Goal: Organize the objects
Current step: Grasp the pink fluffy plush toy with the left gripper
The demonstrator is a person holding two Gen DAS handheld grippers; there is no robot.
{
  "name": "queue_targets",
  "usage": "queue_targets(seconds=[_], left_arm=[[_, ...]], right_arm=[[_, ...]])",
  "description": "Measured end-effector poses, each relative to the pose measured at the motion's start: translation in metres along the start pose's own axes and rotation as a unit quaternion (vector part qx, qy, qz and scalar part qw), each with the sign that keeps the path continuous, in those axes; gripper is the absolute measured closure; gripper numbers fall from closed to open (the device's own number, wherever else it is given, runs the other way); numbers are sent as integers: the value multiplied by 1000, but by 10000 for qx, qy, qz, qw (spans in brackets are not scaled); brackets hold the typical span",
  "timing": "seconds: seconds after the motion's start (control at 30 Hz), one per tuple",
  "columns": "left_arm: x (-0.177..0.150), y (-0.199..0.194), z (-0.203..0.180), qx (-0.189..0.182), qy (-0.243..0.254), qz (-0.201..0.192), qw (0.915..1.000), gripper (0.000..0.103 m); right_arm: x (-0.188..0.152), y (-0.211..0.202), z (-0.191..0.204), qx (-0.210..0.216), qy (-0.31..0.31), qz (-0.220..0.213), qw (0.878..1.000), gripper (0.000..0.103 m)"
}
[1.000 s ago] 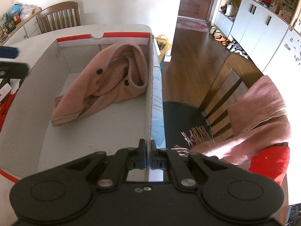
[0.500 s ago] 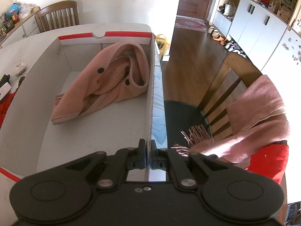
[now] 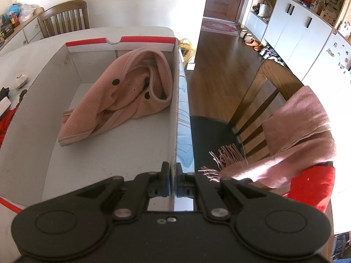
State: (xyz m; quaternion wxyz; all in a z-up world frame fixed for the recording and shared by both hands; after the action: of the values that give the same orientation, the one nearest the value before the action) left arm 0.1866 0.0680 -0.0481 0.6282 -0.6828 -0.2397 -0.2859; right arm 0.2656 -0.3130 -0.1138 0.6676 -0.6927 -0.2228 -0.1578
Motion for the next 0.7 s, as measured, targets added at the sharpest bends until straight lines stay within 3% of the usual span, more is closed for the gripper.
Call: queue_targets(seconds=[0.2,0.47,0.7], left_arm=[[-15,-8,39,506,-178,-48,9985,0],[-37,3,100,1312,-470,171,9901,0],[-53,28,131,1659,-369,472,9843,0]], right_arm=[[0,0,2,-49,-5,10,10000,99],[0,1,3,-134,2,39,9999,98],[1,2,5,-213,-30,71,9997,97]])
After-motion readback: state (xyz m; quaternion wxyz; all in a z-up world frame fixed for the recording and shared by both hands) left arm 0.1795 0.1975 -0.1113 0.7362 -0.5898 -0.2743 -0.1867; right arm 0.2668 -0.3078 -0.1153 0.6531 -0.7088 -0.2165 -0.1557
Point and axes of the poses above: each gripper's, at about its wrist camera, not at the fingertips, and y roughly the way its jaws point, z to its left, x to its top, the point moved 4 cm from there along y, roughly the way its jaws point, and after that the axes turned 5 degrees about y, right-handed, at the moved point
